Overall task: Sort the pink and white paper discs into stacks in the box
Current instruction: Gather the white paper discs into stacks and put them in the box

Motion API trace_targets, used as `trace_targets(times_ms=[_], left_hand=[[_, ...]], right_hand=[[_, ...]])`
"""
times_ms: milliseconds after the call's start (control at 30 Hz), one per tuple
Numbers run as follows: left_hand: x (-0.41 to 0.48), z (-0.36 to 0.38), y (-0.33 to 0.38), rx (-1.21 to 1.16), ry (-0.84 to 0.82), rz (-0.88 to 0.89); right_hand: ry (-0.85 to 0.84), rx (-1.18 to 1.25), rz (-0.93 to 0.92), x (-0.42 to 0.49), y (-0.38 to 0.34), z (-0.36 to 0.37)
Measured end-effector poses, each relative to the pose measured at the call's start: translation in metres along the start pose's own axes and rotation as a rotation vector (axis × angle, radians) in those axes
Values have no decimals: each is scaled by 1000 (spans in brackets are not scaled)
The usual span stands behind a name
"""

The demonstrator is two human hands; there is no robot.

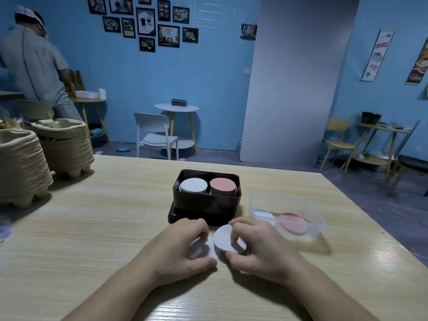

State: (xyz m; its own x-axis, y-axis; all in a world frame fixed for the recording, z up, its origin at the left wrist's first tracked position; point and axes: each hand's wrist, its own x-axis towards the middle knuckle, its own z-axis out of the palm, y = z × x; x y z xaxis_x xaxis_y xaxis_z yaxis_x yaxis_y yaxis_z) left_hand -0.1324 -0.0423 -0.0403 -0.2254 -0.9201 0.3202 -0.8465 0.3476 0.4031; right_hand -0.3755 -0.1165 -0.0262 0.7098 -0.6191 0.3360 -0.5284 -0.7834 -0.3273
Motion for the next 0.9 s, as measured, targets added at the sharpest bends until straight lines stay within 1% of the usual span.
trace_targets(times_ms=[167, 300, 367, 467, 567, 633, 733, 900], left_hand=[[-7, -11, -10, -5, -19, -51], [-8, -11, -10, 0, 10, -64], [-8, -13, -9, -7, 46, -67], [-9, -13, -10, -114, 165, -88], [-7, -8, -5, -152, 215, -34], [-6, -4, -1, -147, 221, -9], [-4, -1, 0, -136, 211, 1], [-2, 3, -2, -130, 193, 35]], right_hand=[[-27, 6, 6, 0, 0, 2], [-32, 20, 9, 0, 0, 2], [-34, 21, 9, 0, 1, 3], [-48, 35, -1, 1, 1, 3], [-87, 75, -41, 1, -5, 2], [-104, 124, -39, 2, -9, 2], [-85, 217, -33, 2, -12, 5], [-55, 187, -160, 3, -14, 5]])
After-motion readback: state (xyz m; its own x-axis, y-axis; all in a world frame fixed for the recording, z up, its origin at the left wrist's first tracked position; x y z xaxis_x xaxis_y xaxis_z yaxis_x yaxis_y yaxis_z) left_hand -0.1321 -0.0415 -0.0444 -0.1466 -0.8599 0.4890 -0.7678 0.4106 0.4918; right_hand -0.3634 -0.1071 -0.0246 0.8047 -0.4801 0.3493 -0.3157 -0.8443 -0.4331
